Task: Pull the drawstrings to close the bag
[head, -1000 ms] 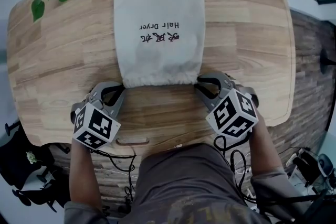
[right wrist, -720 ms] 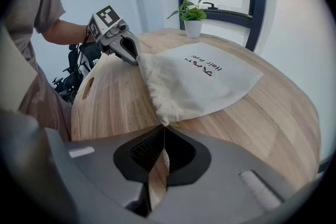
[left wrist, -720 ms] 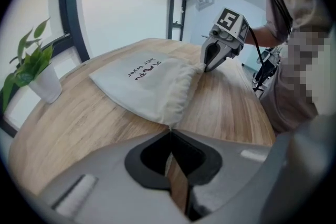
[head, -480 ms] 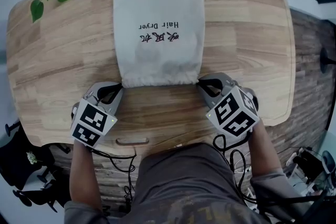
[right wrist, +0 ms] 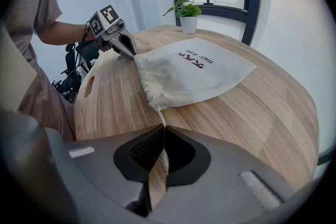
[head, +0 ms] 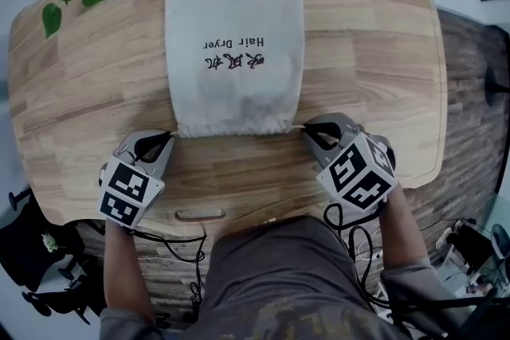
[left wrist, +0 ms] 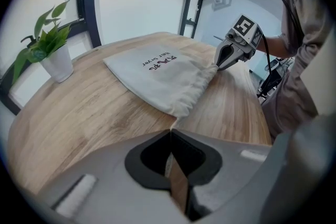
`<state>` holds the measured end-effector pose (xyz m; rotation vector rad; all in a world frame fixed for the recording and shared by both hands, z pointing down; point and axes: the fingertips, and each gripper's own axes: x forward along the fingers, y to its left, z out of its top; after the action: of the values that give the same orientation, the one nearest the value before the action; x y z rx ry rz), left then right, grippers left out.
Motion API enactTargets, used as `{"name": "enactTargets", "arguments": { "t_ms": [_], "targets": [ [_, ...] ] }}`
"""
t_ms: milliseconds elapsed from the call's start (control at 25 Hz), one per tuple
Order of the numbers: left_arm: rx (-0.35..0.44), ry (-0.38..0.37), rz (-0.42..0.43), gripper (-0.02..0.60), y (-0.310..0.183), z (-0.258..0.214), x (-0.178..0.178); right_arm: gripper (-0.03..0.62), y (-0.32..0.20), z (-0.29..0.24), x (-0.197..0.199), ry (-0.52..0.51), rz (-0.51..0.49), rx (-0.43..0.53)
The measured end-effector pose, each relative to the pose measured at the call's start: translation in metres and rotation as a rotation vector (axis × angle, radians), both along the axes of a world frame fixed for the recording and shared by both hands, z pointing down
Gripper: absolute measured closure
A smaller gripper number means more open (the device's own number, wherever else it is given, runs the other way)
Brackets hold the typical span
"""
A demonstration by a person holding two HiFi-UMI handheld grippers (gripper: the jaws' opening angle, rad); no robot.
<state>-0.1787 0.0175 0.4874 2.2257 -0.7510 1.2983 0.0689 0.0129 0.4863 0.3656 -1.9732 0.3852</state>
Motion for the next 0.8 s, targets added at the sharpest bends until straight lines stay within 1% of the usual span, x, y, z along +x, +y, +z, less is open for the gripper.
{"name": "enactTargets", "arguments": {
  "t_ms": [280,480,800],
  "targets": [
    [-0.013,0.005,-0.002,0.575,-0.001,0.003,0.002,0.559,-0.007,0.004,0.007,0.011,0.012,-0.001],
    [-0.013,0.01,-0.047,0.575,-0.002,0.004,-0.007,0.559,-0.01,0.004,0.013,0.016,0.021,0.001],
    [-0.023,0.003,-0.076,0.575,-0.003,0.005,-0.021,0.559,-0.013,0.005,0.022,0.037,0.022,-0.003]
  ]
}}
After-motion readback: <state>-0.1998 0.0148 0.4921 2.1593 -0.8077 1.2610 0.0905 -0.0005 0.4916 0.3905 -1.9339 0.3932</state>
